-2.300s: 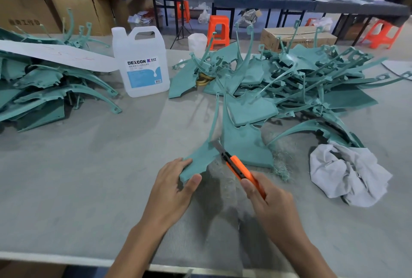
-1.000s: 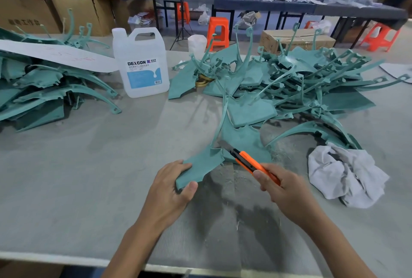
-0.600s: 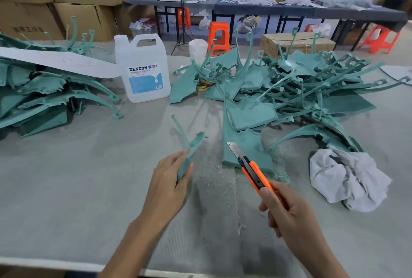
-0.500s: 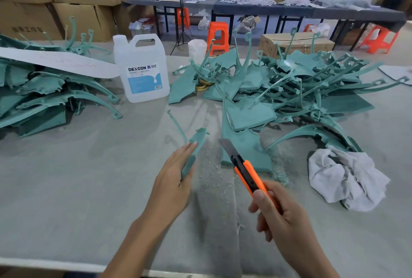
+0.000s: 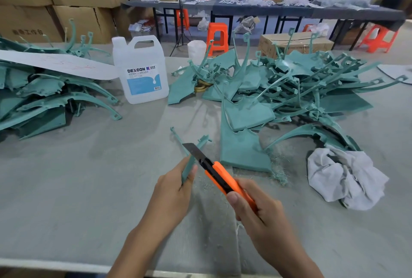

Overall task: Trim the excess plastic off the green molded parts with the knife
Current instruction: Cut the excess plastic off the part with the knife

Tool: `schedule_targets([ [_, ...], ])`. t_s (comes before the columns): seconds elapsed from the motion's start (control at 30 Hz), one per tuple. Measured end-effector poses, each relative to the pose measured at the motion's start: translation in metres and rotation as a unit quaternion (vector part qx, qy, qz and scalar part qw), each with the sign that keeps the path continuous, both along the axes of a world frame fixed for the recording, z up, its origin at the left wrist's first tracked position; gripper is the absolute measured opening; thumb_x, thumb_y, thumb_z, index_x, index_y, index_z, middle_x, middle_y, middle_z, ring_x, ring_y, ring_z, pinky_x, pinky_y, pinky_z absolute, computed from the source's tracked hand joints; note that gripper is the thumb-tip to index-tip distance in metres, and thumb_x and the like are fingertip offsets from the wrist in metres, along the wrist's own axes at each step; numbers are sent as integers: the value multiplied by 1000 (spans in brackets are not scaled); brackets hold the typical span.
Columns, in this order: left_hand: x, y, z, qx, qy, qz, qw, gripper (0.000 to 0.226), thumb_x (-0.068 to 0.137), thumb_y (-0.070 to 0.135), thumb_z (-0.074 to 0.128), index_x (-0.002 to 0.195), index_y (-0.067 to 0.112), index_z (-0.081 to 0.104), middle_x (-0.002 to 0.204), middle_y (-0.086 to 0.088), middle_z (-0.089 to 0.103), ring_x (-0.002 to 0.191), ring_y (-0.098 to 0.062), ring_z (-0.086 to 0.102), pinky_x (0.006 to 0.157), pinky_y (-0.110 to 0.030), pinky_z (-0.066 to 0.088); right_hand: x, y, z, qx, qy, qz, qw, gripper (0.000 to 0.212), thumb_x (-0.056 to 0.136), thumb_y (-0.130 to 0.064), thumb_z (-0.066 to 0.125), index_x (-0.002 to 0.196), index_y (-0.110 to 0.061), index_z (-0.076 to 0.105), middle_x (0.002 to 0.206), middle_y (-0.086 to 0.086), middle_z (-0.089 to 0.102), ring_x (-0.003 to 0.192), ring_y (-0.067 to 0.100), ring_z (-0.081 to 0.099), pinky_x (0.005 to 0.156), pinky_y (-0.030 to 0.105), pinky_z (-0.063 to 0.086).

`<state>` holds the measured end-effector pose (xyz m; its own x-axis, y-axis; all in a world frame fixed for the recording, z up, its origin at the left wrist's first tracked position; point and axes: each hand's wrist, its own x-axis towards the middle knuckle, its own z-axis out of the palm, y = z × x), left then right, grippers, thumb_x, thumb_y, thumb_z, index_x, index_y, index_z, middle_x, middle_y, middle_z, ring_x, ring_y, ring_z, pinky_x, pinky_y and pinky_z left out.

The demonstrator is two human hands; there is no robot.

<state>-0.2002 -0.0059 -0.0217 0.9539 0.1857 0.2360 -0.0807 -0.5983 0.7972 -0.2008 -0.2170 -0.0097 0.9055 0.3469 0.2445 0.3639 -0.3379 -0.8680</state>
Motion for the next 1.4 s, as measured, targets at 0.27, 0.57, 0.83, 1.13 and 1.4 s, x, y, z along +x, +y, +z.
schedule_targets([
  [0.27, 0, 0, 0, -30, -11, 12, 999, 29, 94, 65, 33, 88, 49, 56, 64, 6, 47, 58, -4, 41, 57, -22, 36, 4, 4, 5, 23, -12, 13, 1000, 40, 92, -72, 47, 108, -40, 63, 64, -9, 57, 54, 4, 51, 50, 23, 42],
  [0.57, -10, -5, 10, -28, -25, -18, 999, 18, 100, 57, 37, 93, 60, 54, 58, 15, 42, 52, -4, 38, 50, -17, 31, 24, -2, 1, 19, -12, -66, 998, 24, 96, -62, 49, 105, -44, 63, 61, -4, 57, 51, 5, 50, 50, 35, 44],
  [0.83, -3, -6, 16, -32, -23, -24, 999, 17, 96, 59, 36, 91, 64, 52, 55, 15, 40, 49, -5, 36, 49, -18, 33, 18, -3, 4, 50, -22, -50, 997, 34, 92, -68, 49, 104, -40, 64, 60, -6, 55, 49, 4, 47, 46, 26, 40],
  [1.13, -7, -7, 22, 19, 9, -23, 1000, 31, 94, 62, 32, 117, 45, 43, 61, 25, 50, 57, 3, 48, 58, -10, 38, 23, -8, 0, 90, 19, -118, 989, 29, 94, -64, 53, 100, -37, 64, 59, -2, 53, 49, 10, 46, 46, 35, 40],
  [1.4, -20, 5, 53, 73, -101, 177, 976, 37, 85, 31, 72, 96, 59, 51, 91, 33, 61, 80, 6, 59, 62, -11, 42, 13, -18, 4, 210, 86, -125, 966, 26, 94, -57, 53, 95, -34, 64, 61, -1, 52, 45, 16, 42, 38, 27, 35],
])
